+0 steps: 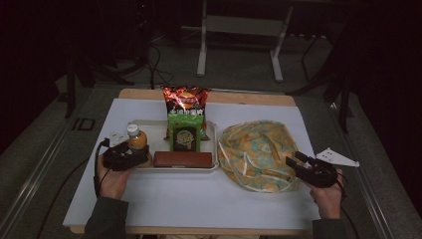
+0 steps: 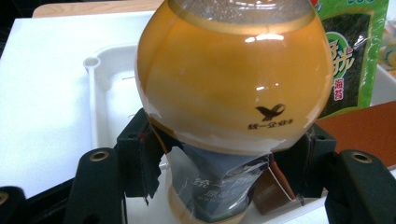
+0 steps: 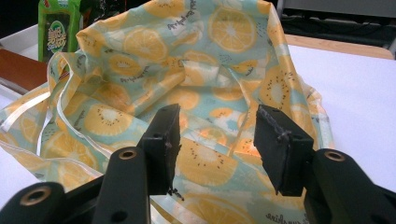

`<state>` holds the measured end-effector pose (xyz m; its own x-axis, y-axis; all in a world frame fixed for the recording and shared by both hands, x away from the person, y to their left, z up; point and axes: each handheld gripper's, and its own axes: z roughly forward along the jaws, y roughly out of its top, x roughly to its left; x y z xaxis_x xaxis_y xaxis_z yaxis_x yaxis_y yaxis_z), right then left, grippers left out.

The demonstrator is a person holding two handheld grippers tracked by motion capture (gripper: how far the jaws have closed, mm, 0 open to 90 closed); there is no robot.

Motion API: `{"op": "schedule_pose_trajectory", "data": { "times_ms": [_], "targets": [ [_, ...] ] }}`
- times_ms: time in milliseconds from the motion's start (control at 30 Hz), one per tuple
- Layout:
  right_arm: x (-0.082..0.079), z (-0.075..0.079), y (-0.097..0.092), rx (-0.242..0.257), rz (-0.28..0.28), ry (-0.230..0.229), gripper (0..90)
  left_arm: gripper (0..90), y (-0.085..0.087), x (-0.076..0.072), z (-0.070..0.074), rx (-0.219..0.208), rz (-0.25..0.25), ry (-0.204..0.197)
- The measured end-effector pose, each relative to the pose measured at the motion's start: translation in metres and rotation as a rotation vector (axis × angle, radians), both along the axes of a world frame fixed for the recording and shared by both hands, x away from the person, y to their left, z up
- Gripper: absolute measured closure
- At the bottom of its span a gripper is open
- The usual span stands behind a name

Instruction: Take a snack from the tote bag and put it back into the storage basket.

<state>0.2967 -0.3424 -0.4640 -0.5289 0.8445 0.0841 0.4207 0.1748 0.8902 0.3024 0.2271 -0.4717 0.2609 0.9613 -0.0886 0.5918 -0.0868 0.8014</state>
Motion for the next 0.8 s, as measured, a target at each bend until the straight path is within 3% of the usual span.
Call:
{"op": "schedule_pose_trajectory", "data": {
  "times_ms": [333,800],
  "targets": [
    [0.0,-0.0002,0.0007,0.0,0.0,-0.001,50.5,37.2,-0.0007,0.0007,-0.0075,0.005,-0.001,0.015],
    [0.0,-0.0003,0.0008,-0.001,0.0,-0.002,50.5,36.9,-0.0066,-0.0019,-0.0105,0.017,-0.016,0.002]
  ]
}}
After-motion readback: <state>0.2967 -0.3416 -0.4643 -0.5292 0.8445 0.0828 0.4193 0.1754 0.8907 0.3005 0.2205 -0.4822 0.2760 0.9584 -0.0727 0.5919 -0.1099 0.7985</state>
